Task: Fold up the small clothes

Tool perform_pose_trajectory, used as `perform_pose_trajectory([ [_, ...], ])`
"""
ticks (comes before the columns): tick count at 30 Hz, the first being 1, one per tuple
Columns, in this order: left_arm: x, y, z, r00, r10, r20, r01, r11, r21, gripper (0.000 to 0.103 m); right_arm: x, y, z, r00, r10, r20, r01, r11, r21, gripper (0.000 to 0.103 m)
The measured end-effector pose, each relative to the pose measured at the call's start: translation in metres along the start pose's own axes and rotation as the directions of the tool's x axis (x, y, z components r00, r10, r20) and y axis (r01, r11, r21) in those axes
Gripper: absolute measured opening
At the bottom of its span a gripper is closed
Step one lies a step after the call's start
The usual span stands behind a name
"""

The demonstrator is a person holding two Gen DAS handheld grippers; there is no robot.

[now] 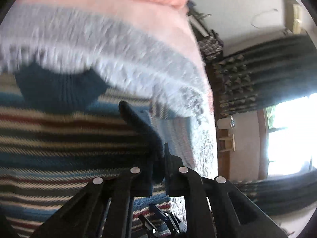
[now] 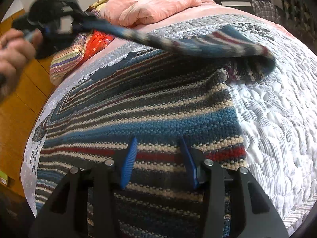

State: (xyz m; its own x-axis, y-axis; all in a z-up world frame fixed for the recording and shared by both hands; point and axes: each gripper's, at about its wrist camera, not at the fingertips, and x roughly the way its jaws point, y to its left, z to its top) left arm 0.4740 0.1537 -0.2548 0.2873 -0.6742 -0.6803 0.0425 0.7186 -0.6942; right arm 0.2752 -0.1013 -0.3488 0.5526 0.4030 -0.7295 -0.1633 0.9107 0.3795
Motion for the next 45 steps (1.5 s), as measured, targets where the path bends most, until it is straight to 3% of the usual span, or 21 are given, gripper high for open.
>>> perform_pose_trajectory([
  [7, -0.077, -0.019, 0.024, 0.997, 0.025, 0.071, -0.032, 0.995, 0.091, 0.007, 0.001, 0.001, -0.001, 1.0, -0.003, 0.0, 0.003, 1.0, -0.001, 0.046],
  [16, -0.128, 0.018, 0.027, 0.991, 0.066, 0.12, -0.075, 0.995, 0.071, 0.007, 0.002, -0.001, -0.001, 1.0, 0.001, -0.001, -0.001, 1.0, 0.003, 0.046],
  [26, -0.145, 0.109, 0.014, 0.983, 0.133, 0.122, -0.129, 0.991, -0.042, 0.007, 0.003, -0.003, 0.0, 1.0, 0.01, -0.004, -0.009, 1.0, 0.008, 0.046],
  [38, -0.109, 0.234, -0.018, 0.971, 0.238, 0.022, -0.229, 0.953, -0.198, 0.007, 0.005, -0.002, -0.001, 1.0, -0.001, -0.01, 0.001, 1.0, 0.001, 0.046],
  [40, -0.103, 0.245, -0.02, 0.963, 0.269, -0.003, -0.263, 0.942, -0.208, 0.01, 0.005, 0.0, -0.001, 1.0, -0.003, -0.013, 0.003, 1.0, -0.005, 0.048],
  [42, -0.1, 0.259, -0.023, 0.943, 0.331, -0.043, -0.331, 0.909, -0.252, 0.019, 0.005, 0.003, 0.0, 1.0, -0.007, -0.019, 0.007, 1.0, -0.014, 0.049],
  [44, -0.113, 0.251, -0.026, 0.925, 0.381, -0.005, -0.37, 0.895, -0.248, 0.022, 0.003, 0.006, 0.002, 1.0, -0.009, -0.022, 0.009, 1.0, -0.019, 0.051],
  [45, -0.12, 0.24, -0.028, 0.923, 0.384, 0.029, -0.368, 0.902, -0.226, 0.03, 0.0, 0.008, 0.005, 1.0, -0.001, -0.022, 0.001, 1.0, -0.013, 0.051],
])
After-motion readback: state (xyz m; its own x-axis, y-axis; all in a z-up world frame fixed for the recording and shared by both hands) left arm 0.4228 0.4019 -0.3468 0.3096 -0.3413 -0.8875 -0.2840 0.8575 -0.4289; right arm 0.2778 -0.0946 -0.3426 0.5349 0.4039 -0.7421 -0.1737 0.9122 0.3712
